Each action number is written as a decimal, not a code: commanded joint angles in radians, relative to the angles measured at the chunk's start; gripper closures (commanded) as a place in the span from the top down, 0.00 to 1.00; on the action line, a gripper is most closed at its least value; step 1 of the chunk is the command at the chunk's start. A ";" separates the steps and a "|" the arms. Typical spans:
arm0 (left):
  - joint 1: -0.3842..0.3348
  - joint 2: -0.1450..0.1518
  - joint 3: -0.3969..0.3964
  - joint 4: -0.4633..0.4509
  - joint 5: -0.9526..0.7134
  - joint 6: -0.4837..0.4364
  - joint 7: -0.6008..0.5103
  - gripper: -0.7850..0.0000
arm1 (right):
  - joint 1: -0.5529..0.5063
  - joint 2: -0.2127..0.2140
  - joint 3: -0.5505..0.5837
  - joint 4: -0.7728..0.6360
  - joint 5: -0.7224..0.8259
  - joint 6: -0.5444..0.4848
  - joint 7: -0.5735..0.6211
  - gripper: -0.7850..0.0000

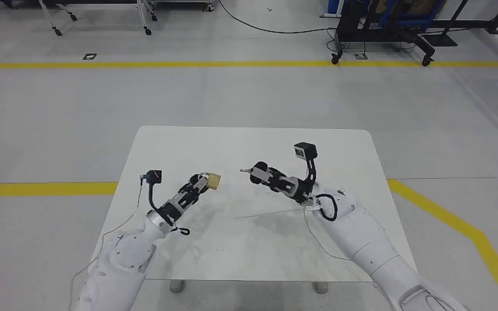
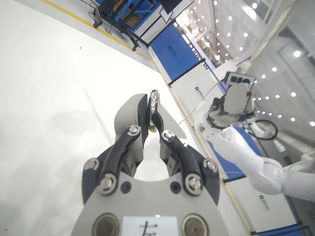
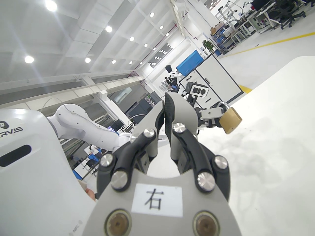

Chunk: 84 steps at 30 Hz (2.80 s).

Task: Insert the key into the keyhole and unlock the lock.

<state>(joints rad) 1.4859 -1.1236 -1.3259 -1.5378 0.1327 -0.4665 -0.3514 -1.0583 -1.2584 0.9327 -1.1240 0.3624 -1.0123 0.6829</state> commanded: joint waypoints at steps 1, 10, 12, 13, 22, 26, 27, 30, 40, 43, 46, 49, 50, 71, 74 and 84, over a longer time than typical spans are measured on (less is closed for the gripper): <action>-0.005 -0.002 0.003 0.008 -0.083 -0.010 -0.027 0.00 | 0.008 -0.008 -0.009 0.014 -0.008 0.000 -0.009 0.00; 0.002 0.003 -0.004 -0.004 -0.151 -0.159 -0.125 0.00 | 0.093 -0.071 -0.069 0.159 -0.096 0.000 -0.190 0.00; 0.012 0.003 0.011 -0.006 -0.228 -0.191 -0.165 0.00 | 0.106 -0.086 -0.083 0.182 -0.123 0.000 -0.241 0.00; 0.010 0.004 0.013 -0.003 -0.269 -0.195 -0.192 0.00 | 0.114 -0.093 -0.090 0.198 -0.143 0.000 -0.260 0.00; -0.014 0.008 0.011 0.027 -0.371 -0.176 -0.276 0.00 | 0.163 -0.146 -0.157 0.275 -0.197 0.000 -0.312 0.00; -0.011 0.008 0.012 0.023 -0.375 -0.176 -0.269 0.00 | 0.179 -0.156 -0.166 0.289 -0.192 0.000 -0.291 0.00; -0.011 0.008 0.012 0.022 -0.373 -0.173 -0.265 0.00 | 0.182 -0.158 -0.167 0.290 -0.192 0.000 -0.286 0.00; -0.009 0.007 0.012 0.019 -0.369 -0.167 -0.250 0.00 | 0.185 -0.163 -0.173 0.293 -0.185 0.000 -0.263 0.00; -0.007 0.005 0.007 0.019 -0.376 -0.149 -0.213 0.00 | 0.190 -0.171 -0.175 0.265 -0.152 0.000 -0.186 0.00; -0.008 0.004 0.005 0.022 -0.376 -0.137 -0.197 0.00 | 0.181 -0.170 -0.172 0.243 -0.142 0.000 -0.163 0.00; -0.008 0.003 0.002 0.024 -0.379 -0.125 -0.177 0.00 | 0.179 -0.170 -0.170 0.235 -0.148 0.000 -0.140 0.00; -0.009 0.002 0.000 0.026 -0.381 -0.112 -0.167 0.00 | 0.178 -0.170 -0.170 0.222 -0.160 0.000 -0.122 0.00; -0.009 0.001 0.000 0.026 -0.384 -0.106 -0.163 0.00 | 0.177 -0.170 -0.166 0.218 -0.167 0.000 -0.125 0.00; -0.181 -0.011 0.024 0.107 -0.841 0.499 -0.391 0.00 | -0.029 -0.094 0.102 -0.058 -0.503 0.001 -0.336 0.00; -0.181 -0.011 0.024 0.107 -0.841 0.499 -0.391 0.00 | -0.029 -0.094 0.102 -0.058 -0.503 0.001 -0.336 0.00; -0.102 -0.044 0.059 0.063 -0.862 0.176 -0.164 0.00 | -0.082 -0.093 0.095 -0.091 -0.455 0.046 -0.362 0.00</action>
<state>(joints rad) 1.3842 -1.1635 -1.2733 -1.4743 -0.7380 -0.2479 -0.5466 -1.1310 -1.3527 1.0247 -1.2114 -0.0906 -0.9754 0.3258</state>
